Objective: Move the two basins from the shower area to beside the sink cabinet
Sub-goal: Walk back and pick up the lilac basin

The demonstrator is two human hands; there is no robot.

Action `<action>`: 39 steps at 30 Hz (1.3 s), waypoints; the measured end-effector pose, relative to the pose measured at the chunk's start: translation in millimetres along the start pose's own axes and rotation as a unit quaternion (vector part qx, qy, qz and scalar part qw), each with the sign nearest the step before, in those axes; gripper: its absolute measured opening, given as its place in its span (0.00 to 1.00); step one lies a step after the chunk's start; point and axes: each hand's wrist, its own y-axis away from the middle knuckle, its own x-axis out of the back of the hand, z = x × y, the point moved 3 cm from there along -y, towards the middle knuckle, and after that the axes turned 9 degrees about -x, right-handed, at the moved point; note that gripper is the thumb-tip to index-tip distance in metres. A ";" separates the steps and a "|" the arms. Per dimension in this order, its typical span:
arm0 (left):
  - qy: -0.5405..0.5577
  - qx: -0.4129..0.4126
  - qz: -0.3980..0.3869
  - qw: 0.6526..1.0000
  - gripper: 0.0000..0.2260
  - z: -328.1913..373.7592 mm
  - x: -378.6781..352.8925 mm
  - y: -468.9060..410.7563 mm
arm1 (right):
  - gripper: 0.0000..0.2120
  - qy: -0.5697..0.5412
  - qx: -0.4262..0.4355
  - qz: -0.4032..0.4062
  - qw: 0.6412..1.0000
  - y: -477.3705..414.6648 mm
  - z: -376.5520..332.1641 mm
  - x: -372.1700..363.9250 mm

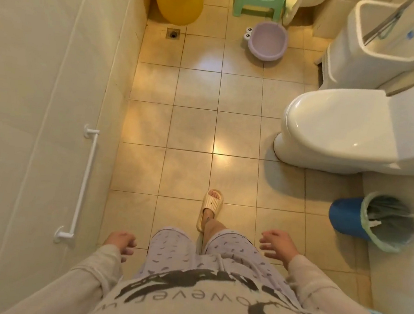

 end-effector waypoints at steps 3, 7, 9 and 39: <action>0.030 0.039 0.018 0.999 0.09 9.1 1.8 -4.6 | 0.09 0.028 0.041 -0.014 0.999 -3.3 -78.0 4.9; 0.087 0.051 0.021 0.995 0.09 54.9 -6.1 -7.3 | 0.07 0.095 0.092 -0.030 0.991 -10.9 -173.4 15.2; 0.084 0.035 0.030 0.995 0.12 81.3 -8.6 -12.3 | 0.08 0.110 0.105 -0.028 0.988 -17.6 -210.0 18.9; -0.085 -0.170 -0.077 0.979 0.04 705.7 5.8 -169.8 | 0.04 -0.145 -0.072 0.008 0.987 -130.9 -495.4 79.0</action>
